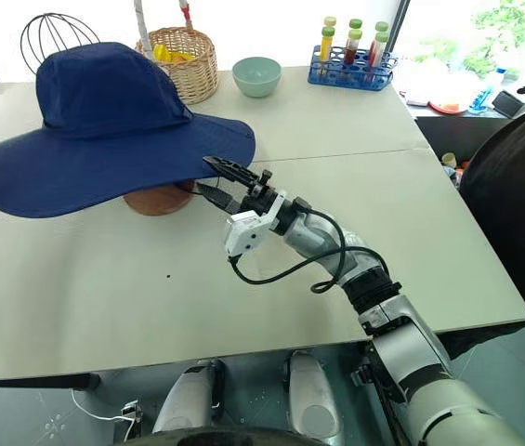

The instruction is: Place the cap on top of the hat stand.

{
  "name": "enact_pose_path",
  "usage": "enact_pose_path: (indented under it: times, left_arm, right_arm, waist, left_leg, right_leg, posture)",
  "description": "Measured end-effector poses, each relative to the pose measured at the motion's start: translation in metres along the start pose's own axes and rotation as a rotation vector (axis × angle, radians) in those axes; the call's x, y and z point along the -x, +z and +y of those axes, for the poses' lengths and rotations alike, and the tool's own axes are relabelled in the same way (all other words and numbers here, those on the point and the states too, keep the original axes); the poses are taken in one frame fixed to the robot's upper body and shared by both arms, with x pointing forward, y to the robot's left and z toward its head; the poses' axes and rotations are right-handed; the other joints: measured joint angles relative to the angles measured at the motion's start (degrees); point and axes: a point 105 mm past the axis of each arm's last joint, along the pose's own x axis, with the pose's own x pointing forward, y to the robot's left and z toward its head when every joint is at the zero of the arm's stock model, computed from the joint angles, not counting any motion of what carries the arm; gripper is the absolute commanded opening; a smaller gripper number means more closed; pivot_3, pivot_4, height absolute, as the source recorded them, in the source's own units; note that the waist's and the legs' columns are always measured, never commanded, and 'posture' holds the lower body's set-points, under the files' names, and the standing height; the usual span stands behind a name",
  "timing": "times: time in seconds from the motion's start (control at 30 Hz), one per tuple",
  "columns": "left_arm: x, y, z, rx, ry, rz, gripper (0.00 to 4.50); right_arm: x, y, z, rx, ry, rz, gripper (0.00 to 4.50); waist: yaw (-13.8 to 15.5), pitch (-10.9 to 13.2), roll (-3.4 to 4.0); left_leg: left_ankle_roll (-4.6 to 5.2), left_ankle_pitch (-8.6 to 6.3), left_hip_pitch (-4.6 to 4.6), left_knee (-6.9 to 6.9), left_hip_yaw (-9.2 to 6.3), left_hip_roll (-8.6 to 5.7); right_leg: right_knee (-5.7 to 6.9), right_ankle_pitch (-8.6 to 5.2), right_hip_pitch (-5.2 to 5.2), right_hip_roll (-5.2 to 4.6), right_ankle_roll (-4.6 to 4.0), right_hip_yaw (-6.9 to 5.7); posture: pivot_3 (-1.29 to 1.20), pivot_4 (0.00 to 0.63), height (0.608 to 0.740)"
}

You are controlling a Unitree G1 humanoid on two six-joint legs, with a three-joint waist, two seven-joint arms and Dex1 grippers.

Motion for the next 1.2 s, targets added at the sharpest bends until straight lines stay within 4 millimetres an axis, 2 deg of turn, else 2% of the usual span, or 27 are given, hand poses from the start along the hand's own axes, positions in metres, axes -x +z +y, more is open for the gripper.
enact_pose_path:
  times: [0.1, 0.2, 0.3, 0.37, 0.47, 0.6, 0.7, 0.8, 0.87, 0.93, 1.07, 1.2]
  left_arm:
    - [-0.003, -0.002, 0.003, 0.012, -0.011, -0.002, 4.5]
    - [-0.005, -0.003, 0.005, 0.019, -0.016, -0.007, 4.5]
    - [-0.006, -0.003, 0.005, 0.019, -0.022, -0.007, 4.5]
    - [-0.007, -0.004, 0.005, 0.018, -0.03, -0.001, 4.5]
    - [-0.005, -0.005, 0.007, 0.016, -0.024, 0.003, 4.5]
    - [-0.005, -0.006, 0.009, 0.006, -0.025, 0.004, 4.5]
    - [-0.004, -0.007, 0.012, 0.011, -0.017, 0.008, 4.5]
    - [-0.005, -0.005, 0.012, -0.005, -0.021, 0.003, 4.5]
    - [-0.004, -0.002, 0.012, -0.012, -0.024, 0.003, 4.5]
    - [-0.003, 0.0, 0.011, -0.019, -0.025, 0.007, 4.5]
    - [0.0, 0.004, 0.012, -0.031, -0.015, 0.012, 4.5]
    - [0.005, 0.006, 0.012, -0.032, 0.003, 0.017, 4.5]
  right_arm:
    - [0.007, 0.009, -0.003, -0.015, 0.031, -0.021, 2.32]
    - [0.022, 0.007, -0.002, -0.042, 0.073, 0.01, 2.32]
    - [0.04, 0.001, -0.011, -0.068, 0.097, 0.069, 2.32]
    - [0.06, -0.003, -0.022, -0.108, 0.126, 0.128, 2.32]
    - [0.102, -0.015, -0.041, -0.198, 0.28, 0.301, 2.32]
    - [0.119, -0.011, -0.076, -0.471, 0.398, 0.405, 2.32]
    - [0.121, -0.011, -0.119, -0.754, 0.413, 0.444, 2.32]
    - [0.114, -0.007, -0.171, -0.973, 0.365, 0.38, 2.32]
    - [0.113, -0.008, -0.19, -1.069, 0.351, 0.36, 2.32]
    - [0.118, -0.012, -0.194, -1.149, 0.368, 0.368, 2.32]
    - [0.128, -0.025, -0.176, -1.226, 0.437, 0.444, 2.32]
    - [0.126, -0.024, -0.17, -1.258, 0.473, 0.426, 2.32]
  waist:
    - [0.1, 0.0, -0.01]
    - [0.2, 0.0, -0.03]
    - [0.3, 0.0, -0.02]
    - [0.6, 0.0, 0.0]
    - [1.5, 0.0, -0.01]
    - [1.3, 0.1, 0.08]
    - [1.4, 0.1, 0.14]
    - [1.4, 0.2, 0.14]
    - [1.4, 0.2, 0.13]
    - [1.5, 0.2, 0.14]
    - [1.4, 0.2, 0.22]
    - [1.3, 0.2, 0.27]
  left_leg:
    - [0.0, 0.0, 0.0, -0.01, 0.0, 0.0]
    - [0.0, 0.0, 0.0, 0.01, 0.01, 0.0]
    - [0.0, 0.0, 0.0, 0.02, 0.01, 0.0]
    - [0.0, 0.0, 0.0, 0.0, 0.02, -0.01]
    - [0.01, -0.01, 0.02, 0.01, 0.07, -0.01]
    - [0.0, -0.01, 0.13, 0.02, 0.18, 0.06]
    - [0.0, -0.02, 0.1, 0.04, 0.21, 0.06]
    - [-0.02, -0.03, -0.02, -0.02, 0.24, 0.06]
    - [0.01, -0.05, -0.09, -0.08, 0.27, 0.06]
    - [0.06, -0.08, -0.19, -0.14, 0.34, 0.05]
    - [0.11, -0.11, -0.59, -0.08, 0.47, 0.02]
    - [0.14, -0.12, -0.69, -0.07, 0.49, 0.04]
  right_leg:
    - [0.0, -0.02, 0.02, 0.0, 0.04, 0.0]
    - [-0.01, -0.02, 0.03, -0.01, 0.04, 0.0]
    - [-0.01, -0.03, 0.03, -0.02, 0.04, 0.0]
    - [-0.02, -0.05, 0.04, -0.03, 0.06, 0.0]
    - [-0.06, -0.12, 0.06, -0.08, 0.12, 0.0]
    - [-0.05, -0.18, 0.06, -0.11, 0.22, -0.01]
    - [-0.06, -0.17, -0.01, -0.15, 0.19, -0.01]
    - [-0.13, -0.16, -0.19, -0.2, 0.17, -0.01]
    - [-0.23, -0.15, -0.25, -0.19, 0.14, -0.02]
    - [-0.38, -0.03, -0.3, -0.21, -0.04, -0.02]
    - [-0.47, 0.0, -0.58, -0.25, 0.01, -0.01]
    - [-0.44, 0.01, -0.69, -0.18, 0.05, -0.01]
  posture:
    - [0.0, 0.15, 0.74]
    - [0.0, 0.15, 0.74]
    - [0.0, 0.15, 0.74]
    - [0.0, 0.15, 0.74]
    - [0.0, 0.15, 0.74]
    - [0.0, 0.15, 0.74]
    - [0.0, 0.15, 0.74]
    - [0.0, 0.15, 0.74]
    - [0.0, 0.15, 0.74]
    - [0.0, 0.15, 0.74]
    - [0.0, 0.15, 0.74]
    - [0.0, 0.15, 0.74]
